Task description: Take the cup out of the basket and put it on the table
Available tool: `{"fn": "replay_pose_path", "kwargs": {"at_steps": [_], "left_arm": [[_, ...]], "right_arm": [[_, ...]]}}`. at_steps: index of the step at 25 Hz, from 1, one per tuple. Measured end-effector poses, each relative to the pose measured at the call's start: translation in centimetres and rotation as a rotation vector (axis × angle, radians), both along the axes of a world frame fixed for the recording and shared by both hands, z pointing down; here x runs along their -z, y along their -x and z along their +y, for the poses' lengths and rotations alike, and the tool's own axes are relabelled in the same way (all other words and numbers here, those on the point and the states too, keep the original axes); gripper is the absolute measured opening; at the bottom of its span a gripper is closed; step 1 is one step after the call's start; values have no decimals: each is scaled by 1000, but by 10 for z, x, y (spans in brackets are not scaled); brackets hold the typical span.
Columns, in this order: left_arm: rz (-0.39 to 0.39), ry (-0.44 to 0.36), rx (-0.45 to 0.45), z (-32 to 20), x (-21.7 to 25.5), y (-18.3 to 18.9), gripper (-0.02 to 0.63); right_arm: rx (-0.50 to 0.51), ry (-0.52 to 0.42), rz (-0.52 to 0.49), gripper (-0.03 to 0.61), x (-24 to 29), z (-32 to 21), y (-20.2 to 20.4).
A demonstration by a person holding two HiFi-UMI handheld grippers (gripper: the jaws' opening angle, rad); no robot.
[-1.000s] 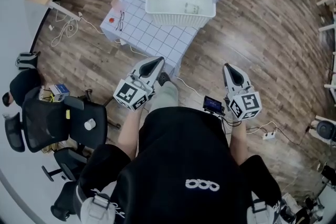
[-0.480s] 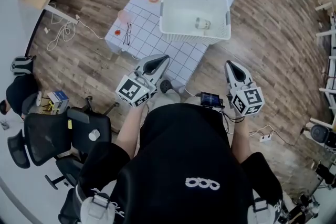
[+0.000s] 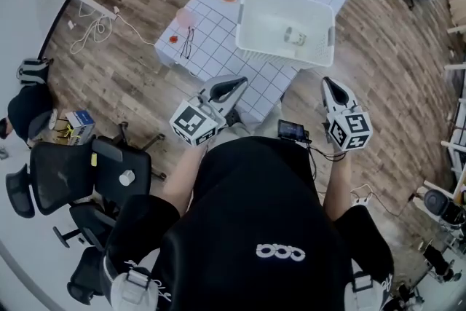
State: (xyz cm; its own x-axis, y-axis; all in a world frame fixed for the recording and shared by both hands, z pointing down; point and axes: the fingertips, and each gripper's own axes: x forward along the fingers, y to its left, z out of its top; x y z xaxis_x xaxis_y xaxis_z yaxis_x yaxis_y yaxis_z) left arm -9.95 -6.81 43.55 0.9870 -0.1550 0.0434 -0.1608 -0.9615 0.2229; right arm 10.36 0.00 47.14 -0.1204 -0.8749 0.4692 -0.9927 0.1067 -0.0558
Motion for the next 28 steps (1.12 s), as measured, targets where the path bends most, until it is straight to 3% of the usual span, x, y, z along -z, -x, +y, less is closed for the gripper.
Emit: {"fn": "replay_pose_path", "kwargs": {"at_steps": [8, 19, 28], "left_arm": [[-24, 11, 45, -18, -2, -28, 8], [-62, 41, 81, -50, -18, -96, 8], [-91, 63, 114, -67, -28, -130, 8]], "right_arm": [[105, 72, 23, 26, -41, -64, -29], [290, 195, 67, 28, -97, -132, -59], [472, 329, 127, 28, -138, -175, -61]]}}
